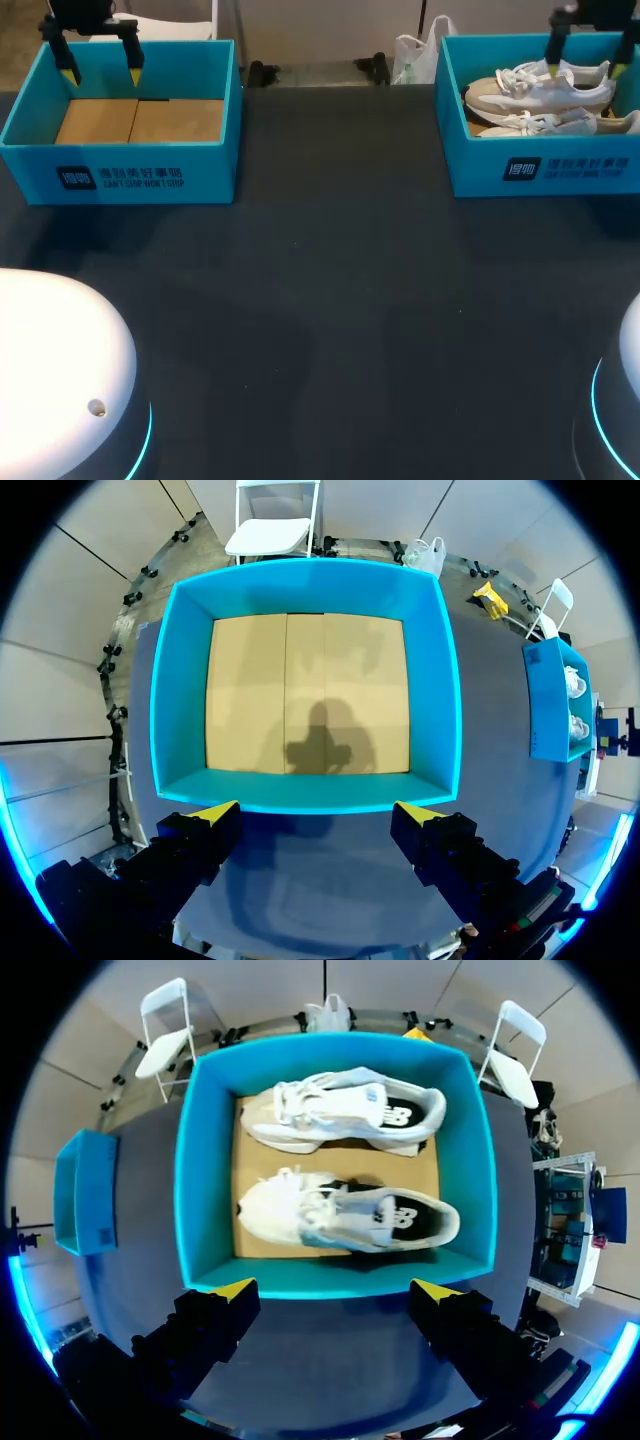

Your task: Take the shoe out of the shoebox, open the shoe tongue, remove and reinsert the insole, then place the shoe into the shoebox

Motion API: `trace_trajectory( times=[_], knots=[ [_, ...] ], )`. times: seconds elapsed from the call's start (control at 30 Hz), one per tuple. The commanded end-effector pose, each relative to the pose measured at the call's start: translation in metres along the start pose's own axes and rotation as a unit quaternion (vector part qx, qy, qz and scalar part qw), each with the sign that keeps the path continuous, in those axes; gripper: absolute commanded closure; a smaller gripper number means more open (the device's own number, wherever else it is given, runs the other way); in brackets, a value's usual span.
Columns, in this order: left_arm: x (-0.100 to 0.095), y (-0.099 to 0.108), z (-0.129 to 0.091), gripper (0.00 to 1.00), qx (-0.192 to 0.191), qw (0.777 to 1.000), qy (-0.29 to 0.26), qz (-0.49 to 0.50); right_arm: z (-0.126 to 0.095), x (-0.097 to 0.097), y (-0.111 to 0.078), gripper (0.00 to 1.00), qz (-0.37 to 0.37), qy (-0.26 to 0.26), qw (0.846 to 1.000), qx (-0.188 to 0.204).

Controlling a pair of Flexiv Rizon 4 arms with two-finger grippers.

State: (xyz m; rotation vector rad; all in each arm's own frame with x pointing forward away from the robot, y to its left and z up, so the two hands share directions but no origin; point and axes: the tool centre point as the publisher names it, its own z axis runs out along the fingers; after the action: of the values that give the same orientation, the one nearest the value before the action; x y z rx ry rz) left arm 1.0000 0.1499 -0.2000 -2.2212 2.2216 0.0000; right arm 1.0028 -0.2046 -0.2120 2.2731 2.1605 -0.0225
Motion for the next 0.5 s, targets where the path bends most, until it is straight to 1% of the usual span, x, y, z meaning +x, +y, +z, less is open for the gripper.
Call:
trace_trajectory(
  times=[0.03, 0.13, 0.33, 0.5],
  knots=[
    [0.0, 0.0, 0.0, 0.0, 0.0, 1.0, 0.0, 0.0, 0.011, -0.022, -0.002, 0.0, -0.001, 0.015, 1.0, -0.004],
    [0.0, 0.0, 0.0, 0.0, 0.0, 1.0, 0.0, 0.0, 0.02, -0.033, -0.002, 0.0, -0.006, 0.017, 1.0, -0.008],
    [0.0, 0.0, 0.0, 0.0, 0.0, 1.0, 0.0, 0.0, 0.042, -0.046, 0.001, 0.0, -0.015, 0.008, 1.0, 0.002],
    [0.0, 0.0, 0.0, 0.0, 0.0, 1.0, 0.0, 0.0, 0.056, -0.056, 0.004, 0.0, -0.012, 0.004, 1.0, 0.012]
  ],
)
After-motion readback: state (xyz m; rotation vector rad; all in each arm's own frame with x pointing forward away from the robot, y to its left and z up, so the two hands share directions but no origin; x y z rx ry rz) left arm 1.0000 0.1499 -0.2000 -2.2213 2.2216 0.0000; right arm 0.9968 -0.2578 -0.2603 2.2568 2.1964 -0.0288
